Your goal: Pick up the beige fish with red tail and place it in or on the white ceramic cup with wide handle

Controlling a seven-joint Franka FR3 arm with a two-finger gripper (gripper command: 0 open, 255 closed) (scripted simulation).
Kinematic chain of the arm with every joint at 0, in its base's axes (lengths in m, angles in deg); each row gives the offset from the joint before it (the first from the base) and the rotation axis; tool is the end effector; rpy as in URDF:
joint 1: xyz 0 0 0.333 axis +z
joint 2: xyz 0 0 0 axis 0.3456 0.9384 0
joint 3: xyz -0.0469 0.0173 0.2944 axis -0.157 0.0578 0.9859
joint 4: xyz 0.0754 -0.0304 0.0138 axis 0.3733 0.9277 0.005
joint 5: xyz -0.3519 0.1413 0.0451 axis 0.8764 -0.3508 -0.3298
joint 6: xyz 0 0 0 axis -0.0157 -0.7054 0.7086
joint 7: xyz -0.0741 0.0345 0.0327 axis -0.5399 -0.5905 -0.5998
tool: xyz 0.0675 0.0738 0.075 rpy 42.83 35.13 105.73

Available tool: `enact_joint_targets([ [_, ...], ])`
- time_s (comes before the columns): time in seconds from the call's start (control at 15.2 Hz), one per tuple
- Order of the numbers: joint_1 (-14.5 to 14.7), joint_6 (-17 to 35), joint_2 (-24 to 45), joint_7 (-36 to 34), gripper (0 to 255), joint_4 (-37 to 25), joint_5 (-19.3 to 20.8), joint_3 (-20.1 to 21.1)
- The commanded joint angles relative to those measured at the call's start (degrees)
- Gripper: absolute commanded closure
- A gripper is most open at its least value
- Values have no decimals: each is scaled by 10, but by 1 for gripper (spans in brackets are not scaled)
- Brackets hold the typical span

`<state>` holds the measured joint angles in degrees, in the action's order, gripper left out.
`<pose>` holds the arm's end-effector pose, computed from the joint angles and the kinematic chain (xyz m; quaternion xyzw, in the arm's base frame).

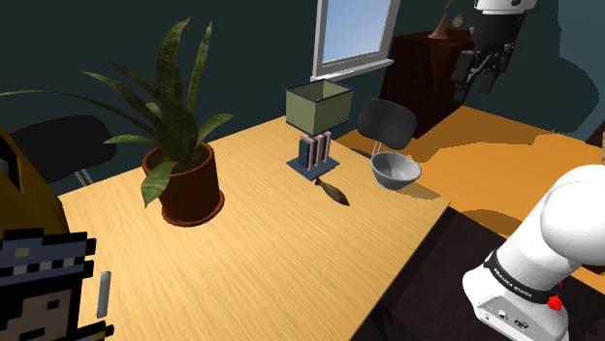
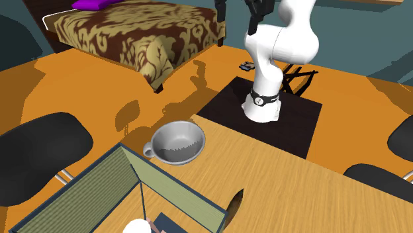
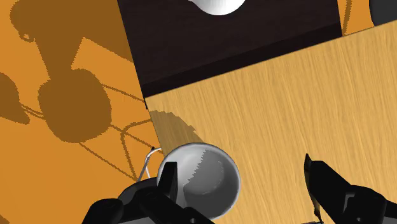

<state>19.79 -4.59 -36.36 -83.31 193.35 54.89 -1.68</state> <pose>0.2851 -0.0385 0.5743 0.9923 -0.1129 -0.0400 0.0326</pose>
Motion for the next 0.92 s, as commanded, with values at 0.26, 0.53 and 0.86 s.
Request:
enact_joint_targets([
  [0.26, 11, 73, 40, -6, 0, 37, -11, 5],
  [0.53, 23, 148, 92, -9, 0, 62, -22, 11],
  [0.86, 38, 239, 172, -12, 0, 77, -35, 18],
])
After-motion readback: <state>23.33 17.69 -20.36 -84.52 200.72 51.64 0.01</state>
